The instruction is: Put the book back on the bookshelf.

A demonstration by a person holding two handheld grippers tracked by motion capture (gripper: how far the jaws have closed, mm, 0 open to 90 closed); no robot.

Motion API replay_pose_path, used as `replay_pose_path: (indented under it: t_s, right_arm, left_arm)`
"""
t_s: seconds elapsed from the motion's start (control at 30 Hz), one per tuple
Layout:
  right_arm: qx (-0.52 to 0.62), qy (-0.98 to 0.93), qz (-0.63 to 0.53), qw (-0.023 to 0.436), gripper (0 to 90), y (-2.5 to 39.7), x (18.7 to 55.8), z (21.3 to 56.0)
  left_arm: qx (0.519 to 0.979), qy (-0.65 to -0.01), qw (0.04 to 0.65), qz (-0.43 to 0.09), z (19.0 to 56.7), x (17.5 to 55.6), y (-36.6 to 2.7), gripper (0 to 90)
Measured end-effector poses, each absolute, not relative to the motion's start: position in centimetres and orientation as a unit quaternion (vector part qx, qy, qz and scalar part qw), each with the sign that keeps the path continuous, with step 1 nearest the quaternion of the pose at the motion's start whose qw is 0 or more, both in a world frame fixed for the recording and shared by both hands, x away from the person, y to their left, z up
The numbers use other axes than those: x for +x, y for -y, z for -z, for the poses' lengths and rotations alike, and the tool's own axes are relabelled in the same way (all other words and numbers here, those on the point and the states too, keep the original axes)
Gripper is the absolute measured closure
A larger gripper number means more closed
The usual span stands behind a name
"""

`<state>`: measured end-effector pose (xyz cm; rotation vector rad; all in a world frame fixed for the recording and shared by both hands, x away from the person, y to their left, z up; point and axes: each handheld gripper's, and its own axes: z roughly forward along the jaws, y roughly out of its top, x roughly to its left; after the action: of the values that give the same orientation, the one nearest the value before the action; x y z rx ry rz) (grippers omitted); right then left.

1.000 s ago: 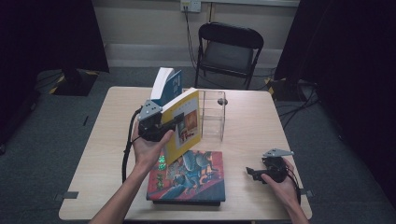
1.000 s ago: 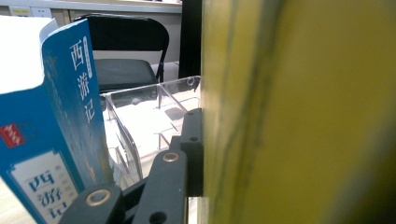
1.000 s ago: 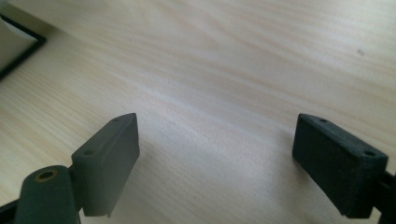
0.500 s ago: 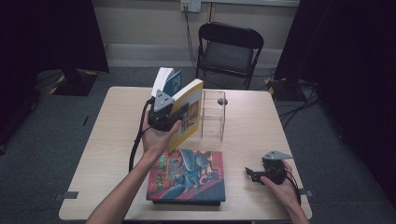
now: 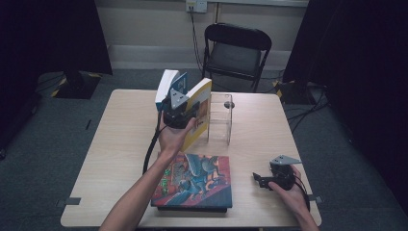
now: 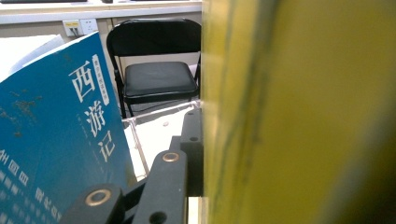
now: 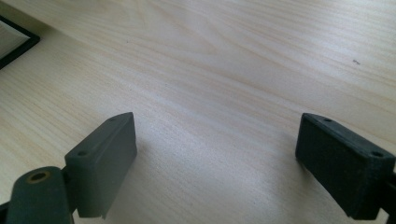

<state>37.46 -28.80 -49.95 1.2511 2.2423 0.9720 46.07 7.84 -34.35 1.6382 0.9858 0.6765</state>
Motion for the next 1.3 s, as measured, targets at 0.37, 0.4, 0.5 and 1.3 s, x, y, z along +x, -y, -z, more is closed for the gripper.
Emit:
replay_pose_path:
  t_s: [0.37,0.4,0.5,1.3]
  right_arm:
    - [0.446,-0.801,-0.347,0.196,12.3,28.8,37.5,50.0]
    - [0.446,-0.801,-0.347,0.196,12.3,28.8,37.5,50.0]
    - [0.446,-0.801,-0.347,0.196,12.3,28.8,37.5,50.0]
    - [0.444,-0.802,-0.348,0.196,12.3,28.8,37.5,50.0]
  left_arm:
    - [0.675,-0.413,0.535,-0.296,37.8,47.1,-7.1,75.7]
    - [0.675,-0.414,0.534,-0.297,38.0,47.2,-7.0,75.7]
    - [0.670,-0.413,0.538,-0.301,38.4,47.3,-7.0,75.7]
    - [0.723,-0.398,0.505,-0.254,39.2,46.0,-8.1,70.6]
